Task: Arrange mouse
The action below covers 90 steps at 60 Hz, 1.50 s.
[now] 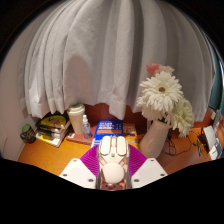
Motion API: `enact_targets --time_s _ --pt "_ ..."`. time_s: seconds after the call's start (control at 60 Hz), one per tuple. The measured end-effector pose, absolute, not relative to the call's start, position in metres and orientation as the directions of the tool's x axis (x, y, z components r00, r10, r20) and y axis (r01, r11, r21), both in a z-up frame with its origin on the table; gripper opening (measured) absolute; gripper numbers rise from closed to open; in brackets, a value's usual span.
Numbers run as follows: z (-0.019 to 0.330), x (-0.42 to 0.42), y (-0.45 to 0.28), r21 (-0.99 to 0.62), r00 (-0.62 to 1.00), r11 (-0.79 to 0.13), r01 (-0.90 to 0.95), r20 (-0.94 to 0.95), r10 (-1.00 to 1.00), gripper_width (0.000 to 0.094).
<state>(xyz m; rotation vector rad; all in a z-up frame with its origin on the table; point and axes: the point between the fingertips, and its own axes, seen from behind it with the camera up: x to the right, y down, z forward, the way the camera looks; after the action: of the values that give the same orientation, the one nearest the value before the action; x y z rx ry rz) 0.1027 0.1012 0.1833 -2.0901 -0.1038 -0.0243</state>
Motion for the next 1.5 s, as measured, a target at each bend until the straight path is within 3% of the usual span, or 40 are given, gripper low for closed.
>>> enact_targets --time_s 0.167,0.333,0.383,0.417,0.633,0.667,0.7,0.75,0.9,1.217,1.35,1.5 --pt "0.075 0.121 0.092 -0.764 0.997 -0.641 0.075 0.048 0.059 0.0348" --pt "0.005 0.114 0.081 -0.701 0.997 -0.711 0.059 0.013 0.07 0.0361" --pt "-0.005 0.11 0.078 -0.691 0.998 -0.721 0.047 0.001 0.065 0.0325" --pt "-0.012 0.109 0.076 -0.685 0.998 -0.727 0.045 -0.003 0.064 0.0389" --pt "-0.011 0.109 0.079 -0.71 0.999 -0.704 0.001 -0.03 0.031 0.0536" --pt "-0.01 0.107 0.078 -0.708 0.999 -0.706 0.001 -0.032 0.034 0.0582" --pt "-0.01 0.1 0.077 -0.703 0.998 -0.711 0.001 -0.047 0.048 0.0701" --pt "-0.007 0.092 0.075 -0.692 0.996 -0.722 0.003 -0.062 0.065 0.087" --pt "0.035 0.096 0.068 -0.715 0.999 -0.698 0.022 -0.001 0.032 0.0865" --pt "0.184 0.078 -0.016 -0.806 0.999 -0.593 -0.001 0.023 -0.034 0.0864" --pt "0.21 0.066 -0.061 -0.819 0.998 -0.573 0.027 0.052 -0.027 0.0865" --pt "0.214 0.051 -0.106 -0.821 0.998 -0.571 0.029 0.055 -0.028 0.0863"
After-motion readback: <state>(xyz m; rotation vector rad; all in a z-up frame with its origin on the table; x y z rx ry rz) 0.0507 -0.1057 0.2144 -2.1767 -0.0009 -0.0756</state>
